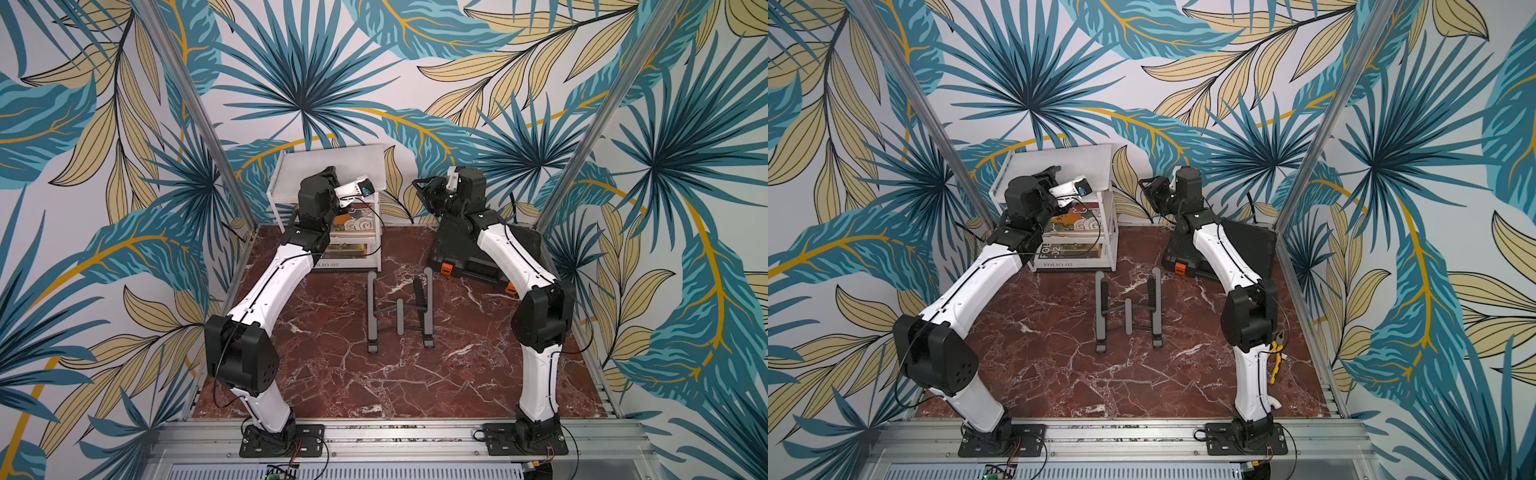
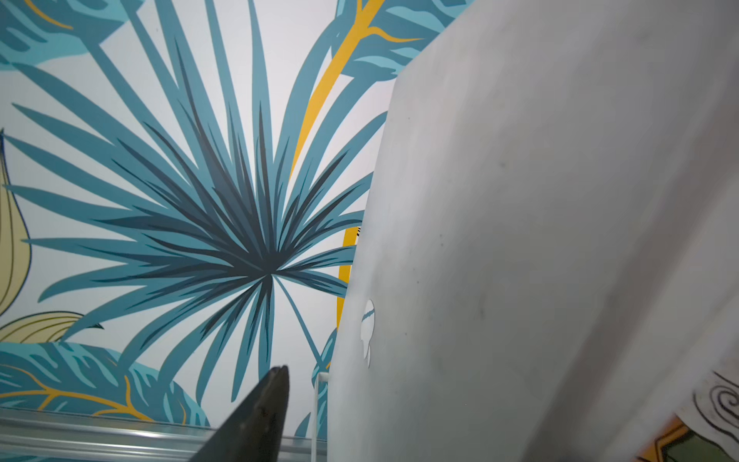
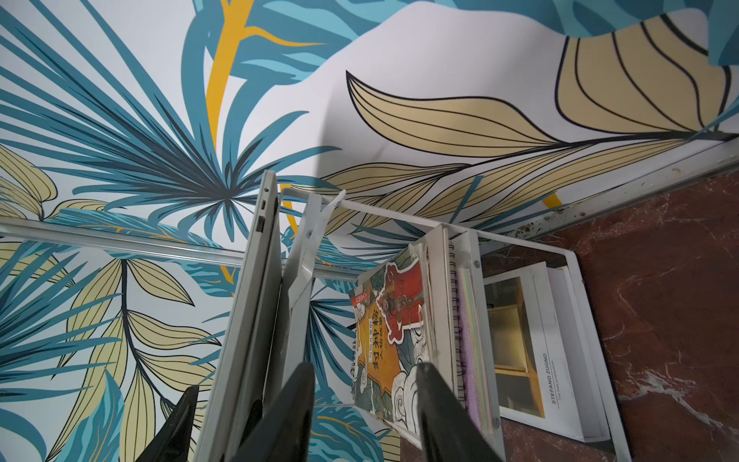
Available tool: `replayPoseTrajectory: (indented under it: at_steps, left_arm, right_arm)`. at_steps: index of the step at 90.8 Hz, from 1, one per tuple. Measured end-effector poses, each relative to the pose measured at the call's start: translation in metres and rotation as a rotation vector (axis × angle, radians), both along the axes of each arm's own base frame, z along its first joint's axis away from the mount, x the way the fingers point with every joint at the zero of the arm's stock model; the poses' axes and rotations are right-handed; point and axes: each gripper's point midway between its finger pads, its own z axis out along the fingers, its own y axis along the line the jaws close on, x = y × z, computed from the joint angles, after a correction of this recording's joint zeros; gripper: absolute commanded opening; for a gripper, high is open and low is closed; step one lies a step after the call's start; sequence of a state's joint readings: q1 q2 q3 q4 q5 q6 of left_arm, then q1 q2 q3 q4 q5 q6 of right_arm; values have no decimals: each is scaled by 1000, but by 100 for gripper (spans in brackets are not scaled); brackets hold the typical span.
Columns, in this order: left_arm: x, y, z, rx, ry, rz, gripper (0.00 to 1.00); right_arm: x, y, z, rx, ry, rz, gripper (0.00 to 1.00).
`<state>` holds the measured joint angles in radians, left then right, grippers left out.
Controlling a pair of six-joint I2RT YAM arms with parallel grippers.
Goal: Close the laptop lid and set it aside
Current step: Place the laptop on the shelf.
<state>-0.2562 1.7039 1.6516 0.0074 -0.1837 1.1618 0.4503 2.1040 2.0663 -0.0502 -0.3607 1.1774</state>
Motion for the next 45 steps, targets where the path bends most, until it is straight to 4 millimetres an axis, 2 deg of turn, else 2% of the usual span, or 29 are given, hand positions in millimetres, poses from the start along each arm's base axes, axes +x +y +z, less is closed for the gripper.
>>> replayPoseTrajectory:
  at_steps: [26,38,45]
  left_arm:
    - [-4,1,2,-9,4,25,78]
    - [-18,-2,6,-37,24,18,99]
    - [-31,-2,13,-59,29,12,100]
  right_arm:
    - [0,0,0,0,-1,-1,45]
    - [0,-1,0,0,-2,-1,46]
    - [0,-1,-1,-3,-1,-2,46]
